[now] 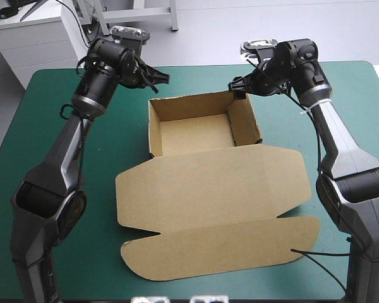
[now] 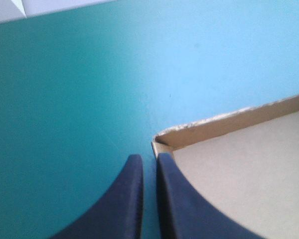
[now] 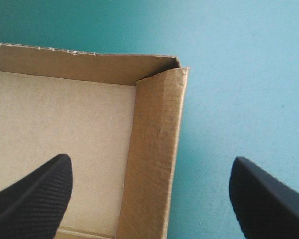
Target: Fold the box
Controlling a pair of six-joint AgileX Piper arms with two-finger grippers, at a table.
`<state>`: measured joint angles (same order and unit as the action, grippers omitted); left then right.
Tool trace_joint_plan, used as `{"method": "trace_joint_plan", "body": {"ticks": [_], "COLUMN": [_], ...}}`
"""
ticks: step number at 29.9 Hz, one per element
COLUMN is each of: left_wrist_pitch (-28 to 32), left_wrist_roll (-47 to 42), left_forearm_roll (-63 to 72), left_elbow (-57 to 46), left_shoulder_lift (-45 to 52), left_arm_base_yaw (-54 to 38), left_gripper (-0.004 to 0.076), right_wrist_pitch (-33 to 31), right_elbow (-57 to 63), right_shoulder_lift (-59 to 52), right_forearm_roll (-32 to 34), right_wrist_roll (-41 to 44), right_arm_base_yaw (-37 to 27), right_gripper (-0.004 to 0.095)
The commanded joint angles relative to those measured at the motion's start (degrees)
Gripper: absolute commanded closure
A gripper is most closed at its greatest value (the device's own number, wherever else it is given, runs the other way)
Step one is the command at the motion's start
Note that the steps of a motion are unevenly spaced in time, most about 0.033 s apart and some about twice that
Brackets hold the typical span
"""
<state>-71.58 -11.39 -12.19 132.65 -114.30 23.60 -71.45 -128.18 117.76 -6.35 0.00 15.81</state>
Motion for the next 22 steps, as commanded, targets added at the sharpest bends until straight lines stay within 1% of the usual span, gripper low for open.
{"method": "trace_joint_plan", "body": {"ticks": [1, 5, 7, 14, 20, 22], "left_wrist_pitch": [-2.2, -2.2, -2.2, -1.6, 6.2, 7.7], "left_wrist_roll": [0.1, 2.0, 2.0, 4.6, 3.7, 3.9], "left_forearm_roll": [1.7, 3.1, 2.9, 2.8, 3.1, 3.2], "left_elbow": [3.7, 0.6, -2.8, -21.5, -41.2, -47.1], "left_shoulder_lift": [7.8, 12.6, 15.8, 30.6, 48.2, 53.5], "left_arm_base_yaw": [-0.1, 0.4, 0.6, 4.6, 9.2, 9.9], "left_gripper": [0.0731, 0.0731, 0.0731, 0.0731, 0.0731, 0.0731], "right_wrist_pitch": [-0.1, -0.1, -0.1, -0.1, -0.1, -0.1], "right_elbow": [-1.9, -1.8, -1.8, -1.8, -1.7, -1.7], "right_shoulder_lift": [-4.5, -5.1, -5.1, -5.1, -5.0, -5.0], "right_forearm_roll": [1.1, 0.9, 1.0, 0.9, 0.6, 0.8], "right_wrist_roll": [0.3, 0.3, 0.0, 0.0, 0.0, 0.0], "right_arm_base_yaw": [-0.4, -0.4, -0.4, -0.4, -0.4, -0.4], "right_gripper": [0.0112, 0.0112, 0.0112, 0.0112, 0.0112, 0.0112]}}
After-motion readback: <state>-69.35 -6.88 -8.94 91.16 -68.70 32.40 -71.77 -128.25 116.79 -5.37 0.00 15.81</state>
